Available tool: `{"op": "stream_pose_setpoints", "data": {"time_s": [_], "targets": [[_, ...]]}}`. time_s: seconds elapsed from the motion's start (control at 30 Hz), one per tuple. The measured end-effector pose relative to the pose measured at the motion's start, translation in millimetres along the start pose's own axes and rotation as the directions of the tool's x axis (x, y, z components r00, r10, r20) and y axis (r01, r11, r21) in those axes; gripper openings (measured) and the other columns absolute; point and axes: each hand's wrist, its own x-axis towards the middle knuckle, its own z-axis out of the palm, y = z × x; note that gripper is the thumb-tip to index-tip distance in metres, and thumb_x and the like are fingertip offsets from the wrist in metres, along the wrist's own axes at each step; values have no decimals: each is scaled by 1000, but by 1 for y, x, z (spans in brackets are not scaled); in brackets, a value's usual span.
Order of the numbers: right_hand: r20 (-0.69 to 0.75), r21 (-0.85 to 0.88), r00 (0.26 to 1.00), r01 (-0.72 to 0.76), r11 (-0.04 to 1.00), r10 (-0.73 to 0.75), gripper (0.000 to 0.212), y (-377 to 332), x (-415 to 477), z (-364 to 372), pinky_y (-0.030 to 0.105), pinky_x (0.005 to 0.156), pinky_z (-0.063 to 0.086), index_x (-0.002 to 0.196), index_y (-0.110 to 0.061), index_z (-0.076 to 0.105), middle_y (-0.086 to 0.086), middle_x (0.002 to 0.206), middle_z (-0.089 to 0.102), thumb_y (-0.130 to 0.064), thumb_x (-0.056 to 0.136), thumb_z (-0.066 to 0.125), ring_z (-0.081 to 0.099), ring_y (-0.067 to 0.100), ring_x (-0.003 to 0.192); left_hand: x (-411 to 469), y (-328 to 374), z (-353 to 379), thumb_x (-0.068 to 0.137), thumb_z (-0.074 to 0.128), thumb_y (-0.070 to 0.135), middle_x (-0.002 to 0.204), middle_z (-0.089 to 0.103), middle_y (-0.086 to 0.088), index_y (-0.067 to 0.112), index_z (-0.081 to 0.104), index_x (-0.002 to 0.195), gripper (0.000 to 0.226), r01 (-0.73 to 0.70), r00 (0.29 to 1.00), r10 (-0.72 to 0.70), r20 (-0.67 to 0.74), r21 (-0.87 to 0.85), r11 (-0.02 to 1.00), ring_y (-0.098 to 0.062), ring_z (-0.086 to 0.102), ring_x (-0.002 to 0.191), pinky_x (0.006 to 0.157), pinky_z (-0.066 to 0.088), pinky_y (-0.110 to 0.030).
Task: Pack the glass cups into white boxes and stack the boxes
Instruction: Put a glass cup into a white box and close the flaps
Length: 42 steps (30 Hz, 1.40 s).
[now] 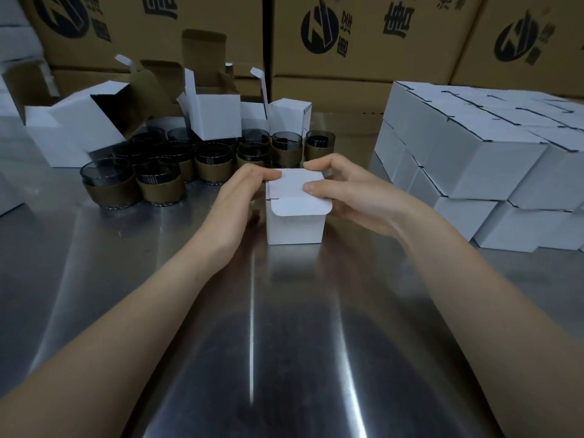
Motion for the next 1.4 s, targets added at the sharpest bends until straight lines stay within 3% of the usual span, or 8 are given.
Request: {"op": "stream_pose_setpoints", "data": {"time_s": [0.1,0.2,0.43,0.63,0.73,1.1,1.23,1.4], "targets": [[24,34,1000,14,999,-15,38,0,-1,-2,16,71,50,124,-20,52,-1,114,58,-18,90,67,64,7,93,-4,-4,-4,87,60,51,115,62,9,29,61,100,25,-22,994,17,111,46,999,-5,58,112,93,49,-27],[45,15,998,36,999,-37,38,0,-1,-3,20,78,52,125,-19,52,0,117,58,-18,90,67,65,9,99,-5,-5,-4,72,73,47,125,54,12,32,51,113,49,-104,983,79,166,151,983,4,53,114,81,46,-9],[10,-218,994,104,970,-104,50,2,1,-4,39,110,40,132,-28,53,-5,135,54,-35,85,71,51,15,126,-2,-12,-6,73,78,51,129,52,18,37,47,115,53,-175,975,142,173,196,965,1,50,124,89,49,-13],[71,-262,994,99,960,-83,79,4,-1,-10,31,109,41,139,-29,47,-9,139,52,-39,68,80,51,5,125,-2,-13,-4,81,66,46,131,52,16,39,46,118,43,-190,972,159,172,185,964,-5,52,125,97,49,-26],[62,-236,992,118,964,-106,72,5,-1,-11,22,100,45,141,-23,48,-7,136,55,-22,77,81,56,1,118,-4,-9,-3,84,59,47,125,55,19,41,47,118,36,-175,973,150,175,136,975,-5,58,117,88,50,-23],[11,-220,989,143,965,-144,64,2,-2,-9,12,77,48,134,-25,57,-8,124,63,-34,75,79,60,3,112,-8,-5,-1,95,44,53,126,52,15,37,42,133,42,-183,975,154,162,180,967,-5,58,113,94,52,-32],[-1,-238,987,156,959,-161,69,2,-1,-8,22,92,49,129,-27,60,-9,123,63,-42,66,84,59,5,115,-9,-4,2,94,38,50,124,50,21,39,41,131,39,-212,970,178,166,217,953,5,55,108,89,49,-19],[-21,-295,983,166,941,-180,61,3,0,-7,34,103,47,127,-28,61,-10,123,63,-42,71,80,58,6,115,-10,-2,4,93,35,51,116,52,19,38,44,124,34,-195,974,161,161,220,956,-4,57,106,89,52,-29]]}}
